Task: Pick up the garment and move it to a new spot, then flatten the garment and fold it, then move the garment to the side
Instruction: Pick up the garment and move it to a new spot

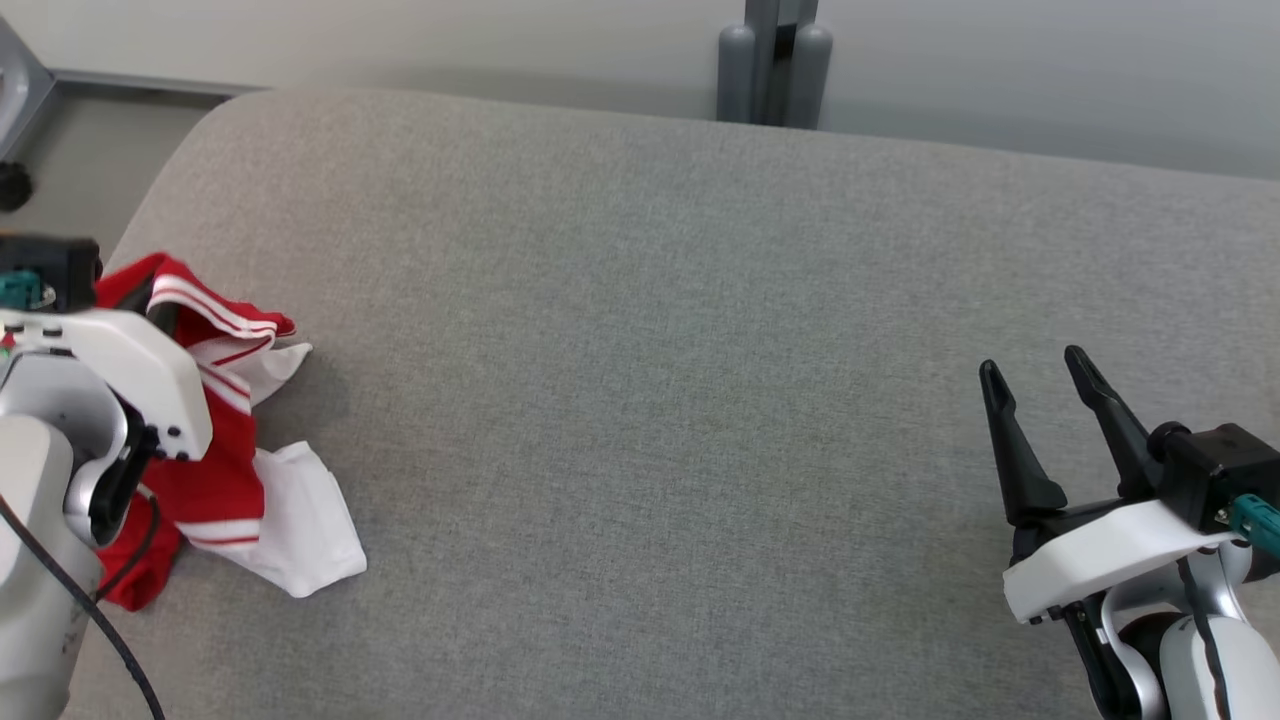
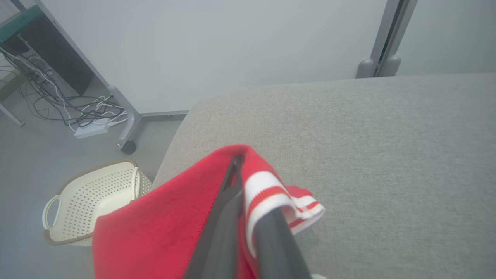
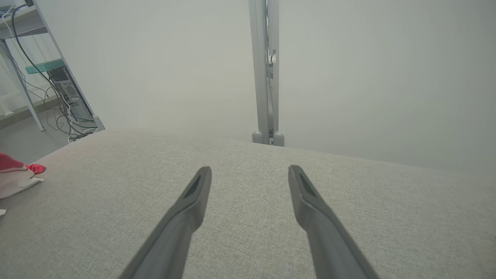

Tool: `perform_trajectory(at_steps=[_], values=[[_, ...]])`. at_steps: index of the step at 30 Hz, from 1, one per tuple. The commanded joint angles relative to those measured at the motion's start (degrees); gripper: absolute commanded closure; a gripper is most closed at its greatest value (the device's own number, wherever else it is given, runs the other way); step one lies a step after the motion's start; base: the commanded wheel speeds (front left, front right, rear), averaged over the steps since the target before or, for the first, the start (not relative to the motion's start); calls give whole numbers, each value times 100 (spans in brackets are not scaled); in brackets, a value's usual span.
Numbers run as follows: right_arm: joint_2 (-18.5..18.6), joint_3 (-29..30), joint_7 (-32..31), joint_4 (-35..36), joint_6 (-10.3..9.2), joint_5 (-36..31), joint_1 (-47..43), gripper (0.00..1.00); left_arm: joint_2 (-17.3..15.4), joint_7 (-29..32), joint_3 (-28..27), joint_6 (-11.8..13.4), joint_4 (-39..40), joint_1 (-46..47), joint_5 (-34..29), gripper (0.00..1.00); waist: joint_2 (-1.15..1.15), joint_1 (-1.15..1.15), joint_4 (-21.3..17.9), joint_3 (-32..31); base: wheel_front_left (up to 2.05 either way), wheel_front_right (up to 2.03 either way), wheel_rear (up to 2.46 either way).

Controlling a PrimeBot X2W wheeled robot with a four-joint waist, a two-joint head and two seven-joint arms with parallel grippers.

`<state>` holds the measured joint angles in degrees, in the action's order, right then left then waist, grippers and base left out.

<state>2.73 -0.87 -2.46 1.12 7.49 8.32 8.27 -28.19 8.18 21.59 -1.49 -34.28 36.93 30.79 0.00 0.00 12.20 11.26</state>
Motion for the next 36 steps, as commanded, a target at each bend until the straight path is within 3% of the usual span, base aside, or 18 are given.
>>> perform_trajectory(at_steps=[1, 11, 18, 25, 36], values=[[35, -4, 54, -35, 1, 51, -46, 0, -21, 28, 23, -35, 134, 119, -33, 100, 0, 0, -83, -132, 0, 0, 0], [34, -37, 325, -306, 1, 302, -66, 0, -26, 581, 341, -195, 1443, 323, -39, 100, 0, 0, -734, -386, 0, 0, 0], [34, -16, 440, -387, 1, 379, -31, 0, 475, 785, 613, -42, 1820, 370, 16, 100, 0, 0, -1393, -279, 0, 0, 0], [33, -191, 555, -482, 1, 503, 119, 0, 1357, 411, 762, 47, 1104, 653, 167, 100, 0, 0, -2109, -28, 0, 0, 0], [33, -599, 810, -696, 1, 718, 393, 0, 2157, -556, 912, -6, -544, 1513, -9, 100, 0, 0, -3059, 429, 0, 0, 0]])
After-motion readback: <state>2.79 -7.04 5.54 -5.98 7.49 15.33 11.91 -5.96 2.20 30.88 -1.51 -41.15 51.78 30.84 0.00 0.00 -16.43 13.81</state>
